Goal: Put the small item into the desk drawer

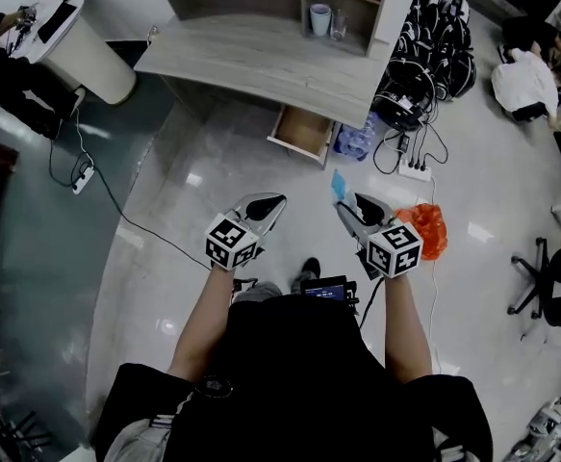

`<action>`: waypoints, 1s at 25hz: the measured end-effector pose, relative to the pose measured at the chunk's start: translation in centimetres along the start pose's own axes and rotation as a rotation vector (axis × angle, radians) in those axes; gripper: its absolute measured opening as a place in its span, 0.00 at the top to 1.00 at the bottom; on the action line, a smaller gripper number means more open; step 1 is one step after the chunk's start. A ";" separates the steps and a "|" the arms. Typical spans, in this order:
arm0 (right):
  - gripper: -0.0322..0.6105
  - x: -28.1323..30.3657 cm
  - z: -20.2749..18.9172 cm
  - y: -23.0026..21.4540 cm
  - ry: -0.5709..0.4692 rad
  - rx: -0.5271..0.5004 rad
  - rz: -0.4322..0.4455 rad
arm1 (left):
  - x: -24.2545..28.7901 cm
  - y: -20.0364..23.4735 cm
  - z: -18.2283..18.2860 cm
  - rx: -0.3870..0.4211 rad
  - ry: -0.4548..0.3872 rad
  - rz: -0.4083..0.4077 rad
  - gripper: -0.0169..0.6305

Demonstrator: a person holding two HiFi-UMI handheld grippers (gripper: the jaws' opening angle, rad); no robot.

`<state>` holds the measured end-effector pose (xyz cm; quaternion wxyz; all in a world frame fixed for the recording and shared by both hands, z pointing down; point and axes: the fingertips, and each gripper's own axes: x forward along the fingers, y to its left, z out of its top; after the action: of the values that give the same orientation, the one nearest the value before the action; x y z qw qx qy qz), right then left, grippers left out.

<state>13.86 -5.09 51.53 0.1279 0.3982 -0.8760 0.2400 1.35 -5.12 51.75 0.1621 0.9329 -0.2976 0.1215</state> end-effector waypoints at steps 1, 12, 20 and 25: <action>0.69 0.1 0.0 -0.3 0.003 0.000 0.006 | 0.3 -0.1 0.1 0.003 0.000 0.005 0.97; 0.69 2.1 0.1 -1.1 0.035 0.004 0.039 | 0.9 1.6 -0.5 -0.030 0.012 0.039 0.97; 0.69 4.1 1.3 -2.2 0.037 0.015 -0.007 | 2.3 4.5 0.2 -0.038 0.007 -0.005 0.97; 0.69 6.0 2.8 -3.2 0.030 0.023 -0.040 | 3.4 7.0 1.2 -0.028 0.010 -0.041 0.97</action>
<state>12.32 -12.16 52.69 0.1414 0.4134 -0.8630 0.2537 -0.01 -12.73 53.36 0.1792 0.9359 -0.2793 0.1185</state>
